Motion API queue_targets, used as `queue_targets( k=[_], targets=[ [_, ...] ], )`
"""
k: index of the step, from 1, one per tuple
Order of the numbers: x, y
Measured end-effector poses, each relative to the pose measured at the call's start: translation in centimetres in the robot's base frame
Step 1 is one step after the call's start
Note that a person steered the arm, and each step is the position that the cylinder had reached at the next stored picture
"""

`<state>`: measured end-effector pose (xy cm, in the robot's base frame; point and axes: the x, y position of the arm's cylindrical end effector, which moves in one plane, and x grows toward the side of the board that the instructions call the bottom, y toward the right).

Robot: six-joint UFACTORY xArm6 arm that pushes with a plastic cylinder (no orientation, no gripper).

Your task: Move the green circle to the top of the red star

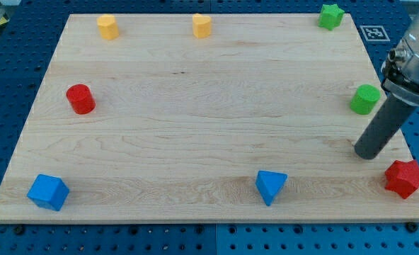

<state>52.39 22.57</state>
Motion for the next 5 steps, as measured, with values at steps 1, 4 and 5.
queue_targets(
  k=[1, 4, 5],
  targets=[
    [-0.2, 0.0],
    [-0.5, 3.5],
    [-2.5, 5.3]
  ],
)
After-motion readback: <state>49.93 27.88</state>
